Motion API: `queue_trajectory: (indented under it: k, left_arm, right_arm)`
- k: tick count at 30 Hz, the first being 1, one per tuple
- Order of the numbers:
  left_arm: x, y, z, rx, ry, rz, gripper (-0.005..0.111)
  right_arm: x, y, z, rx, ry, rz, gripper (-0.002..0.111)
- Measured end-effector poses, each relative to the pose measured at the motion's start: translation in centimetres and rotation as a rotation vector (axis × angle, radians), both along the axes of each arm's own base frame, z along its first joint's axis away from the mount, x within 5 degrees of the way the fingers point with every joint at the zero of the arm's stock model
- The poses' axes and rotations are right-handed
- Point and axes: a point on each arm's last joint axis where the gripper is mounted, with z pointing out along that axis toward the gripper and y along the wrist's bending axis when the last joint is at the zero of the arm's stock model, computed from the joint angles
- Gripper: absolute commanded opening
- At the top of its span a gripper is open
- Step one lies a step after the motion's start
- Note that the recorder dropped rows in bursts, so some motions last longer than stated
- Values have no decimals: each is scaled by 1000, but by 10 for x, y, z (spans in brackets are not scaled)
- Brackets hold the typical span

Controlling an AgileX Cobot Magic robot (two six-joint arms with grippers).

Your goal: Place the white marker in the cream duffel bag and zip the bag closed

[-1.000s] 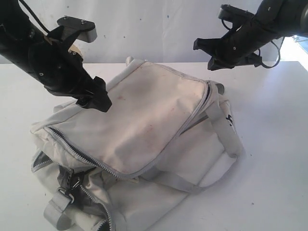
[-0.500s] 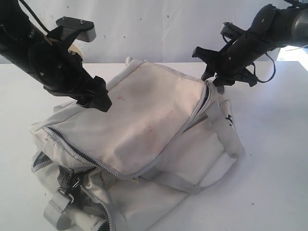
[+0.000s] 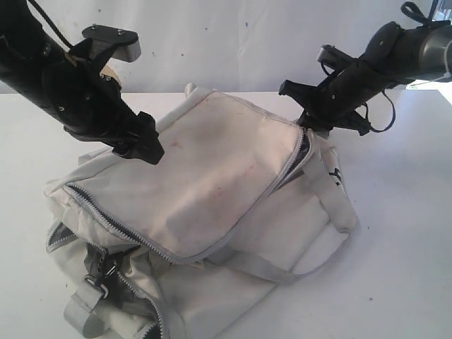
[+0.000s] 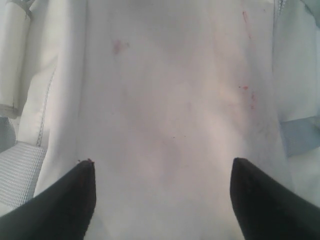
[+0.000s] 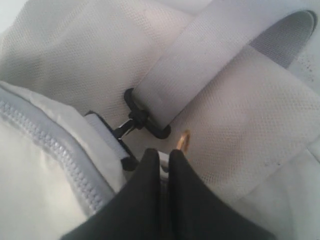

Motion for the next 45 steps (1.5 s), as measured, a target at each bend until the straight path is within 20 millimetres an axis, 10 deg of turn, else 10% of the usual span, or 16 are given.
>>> queue_trajectory:
  k: [19,27,34,45]
  left_arm:
    - [4,-1,2,-69,18,140,83]
    - [7,-2,4,-96,-6,171,83]
    - [4,-1,2,-84,21,166,83]
    - [3,-1,2,-78,32,163,83]
  right_arm:
    - [-2,-8,69,-153,-221,117,0]
    - [-8,-8,64,-154,-136,141,7]
    - [-2,-6,31,-103,-9,40,54]
    - [17,2,11,-1,70,1,54]
